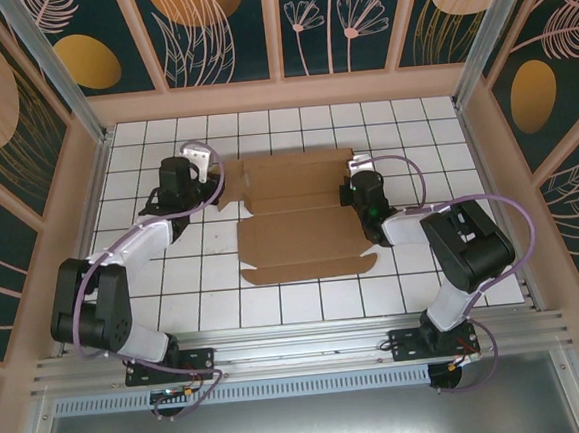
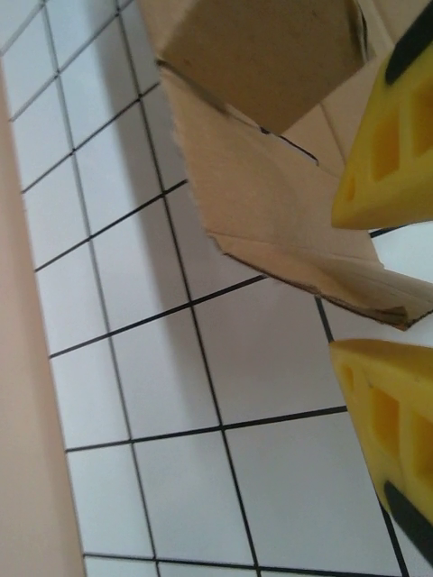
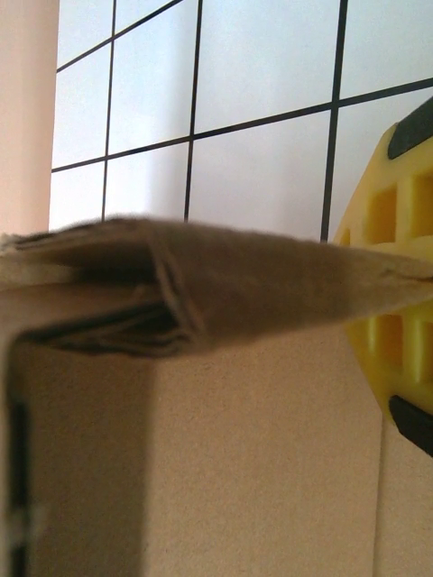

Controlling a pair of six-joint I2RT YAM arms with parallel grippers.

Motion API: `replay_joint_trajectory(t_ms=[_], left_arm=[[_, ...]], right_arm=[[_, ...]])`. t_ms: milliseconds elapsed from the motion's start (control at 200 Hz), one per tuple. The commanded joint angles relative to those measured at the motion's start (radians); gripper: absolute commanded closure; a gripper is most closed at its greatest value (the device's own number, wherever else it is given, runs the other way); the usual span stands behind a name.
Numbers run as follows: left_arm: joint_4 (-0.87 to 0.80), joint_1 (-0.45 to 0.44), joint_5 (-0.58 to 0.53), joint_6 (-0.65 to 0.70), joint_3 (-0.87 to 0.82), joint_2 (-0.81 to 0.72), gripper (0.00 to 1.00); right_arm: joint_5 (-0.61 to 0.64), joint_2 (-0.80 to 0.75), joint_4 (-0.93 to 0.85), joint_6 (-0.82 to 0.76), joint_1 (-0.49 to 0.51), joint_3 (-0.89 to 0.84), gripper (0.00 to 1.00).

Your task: Fold the paper box

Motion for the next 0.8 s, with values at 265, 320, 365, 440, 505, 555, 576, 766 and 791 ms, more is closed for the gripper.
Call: replay_joint_trajectory(t_ms=[265, 320, 365, 440, 505, 555, 576, 766, 791], left_arm=[[0.055, 0.009, 0.067, -0.161, 0.038, 0.047, 1.00], [0.093, 0.008, 0.051, -0.258, 0.014, 0.046, 1.00], [0.120, 0.002, 0.033, -0.327, -0.001, 0.051, 1.00], [0.139, -0.026, -0.032, -0.434, -0.008, 0.067, 1.00], [0.143, -0.060, -0.120, -0.528, -0.006, 0.075, 1.00], [0.145, -0.087, -0.174, -0.605, 0.002, 0.080, 1.00], [0.147, -0.097, -0.193, -0.634, 0.005, 0.083, 1.00], [0.109, -0.180, -0.330, -0.903, 0.077, 0.124, 1.00], [0.111, -0.185, -0.339, -0.936, 0.078, 0.128, 1.00]], right_arm=[[0.010, -0.014, -0.014, 0.006, 0.018, 0.013, 1.00], [0.024, -0.012, -0.018, 0.007, 0.030, 0.016, 1.00], [0.030, -0.011, -0.019, 0.009, 0.036, 0.017, 1.00], [0.045, -0.008, -0.023, 0.018, 0.045, 0.019, 1.00], [0.060, -0.005, -0.029, 0.026, 0.051, 0.025, 1.00], [0.072, 0.000, -0.034, 0.032, 0.057, 0.028, 1.00], [0.076, 0.001, -0.038, 0.034, 0.057, 0.031, 1.00], [0.091, 0.019, -0.054, 0.066, 0.068, 0.052, 1.00], [0.092, 0.022, -0.056, 0.068, 0.068, 0.055, 1.00]])
